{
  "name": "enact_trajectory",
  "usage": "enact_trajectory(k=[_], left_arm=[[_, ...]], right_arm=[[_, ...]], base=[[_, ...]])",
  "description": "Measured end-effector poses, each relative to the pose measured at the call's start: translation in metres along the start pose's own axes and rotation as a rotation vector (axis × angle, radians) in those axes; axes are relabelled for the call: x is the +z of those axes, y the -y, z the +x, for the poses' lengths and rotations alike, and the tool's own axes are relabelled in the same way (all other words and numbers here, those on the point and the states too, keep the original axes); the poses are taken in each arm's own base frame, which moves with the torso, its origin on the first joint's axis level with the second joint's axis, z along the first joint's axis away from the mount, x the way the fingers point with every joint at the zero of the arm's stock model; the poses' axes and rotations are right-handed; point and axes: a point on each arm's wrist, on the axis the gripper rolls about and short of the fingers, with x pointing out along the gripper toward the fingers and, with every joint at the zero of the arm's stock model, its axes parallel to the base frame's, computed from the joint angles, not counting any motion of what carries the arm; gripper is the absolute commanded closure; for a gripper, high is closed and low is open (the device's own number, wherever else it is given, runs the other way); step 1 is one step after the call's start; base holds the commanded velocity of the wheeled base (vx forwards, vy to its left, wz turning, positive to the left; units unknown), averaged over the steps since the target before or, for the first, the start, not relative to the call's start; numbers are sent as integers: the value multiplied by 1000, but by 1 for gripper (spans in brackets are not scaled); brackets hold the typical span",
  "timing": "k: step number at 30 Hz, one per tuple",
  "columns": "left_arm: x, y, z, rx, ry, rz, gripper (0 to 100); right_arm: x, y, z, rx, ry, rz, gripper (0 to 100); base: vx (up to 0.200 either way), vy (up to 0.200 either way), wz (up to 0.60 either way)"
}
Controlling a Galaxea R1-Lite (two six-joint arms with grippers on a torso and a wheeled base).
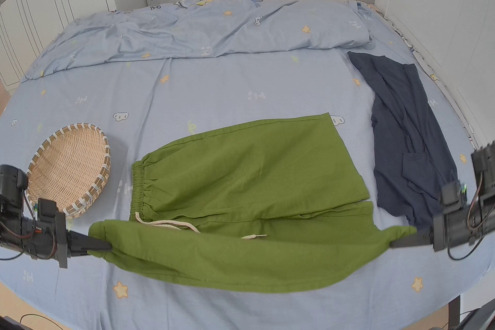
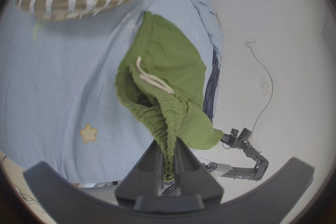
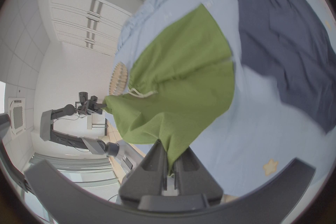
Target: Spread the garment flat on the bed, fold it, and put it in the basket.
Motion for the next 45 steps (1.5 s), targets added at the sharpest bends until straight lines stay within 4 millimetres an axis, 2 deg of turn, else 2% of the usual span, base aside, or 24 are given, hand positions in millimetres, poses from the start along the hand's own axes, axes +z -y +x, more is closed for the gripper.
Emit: enact_trajectory(k=[7, 11, 16, 23, 30, 45], left_arm=[[39, 36, -4, -15, 45, 7, 100], [69, 49, 1, -25, 59, 15, 100], [107, 52, 14, -11, 63, 4, 100], [146, 42, 33, 17, 50, -32, 100], [164, 35, 43, 20, 49, -34, 100], [178, 32, 48, 17, 65, -10, 100]], right_arm=[[53, -38, -33, 30, 142, -92, 100], [82, -52, -42, 24, 190, -120, 100], [112, -60, -40, 6, 212, -126, 100], [146, -61, -28, -22, 222, -123, 100], [167, -59, -17, -38, 217, -115, 100], [208, -32, 15, -42, 294, -135, 100]], base=[[0, 0, 0], [0, 0, 0], [0, 0, 0], [0, 0, 0], [0, 0, 0], [0, 0, 0]])
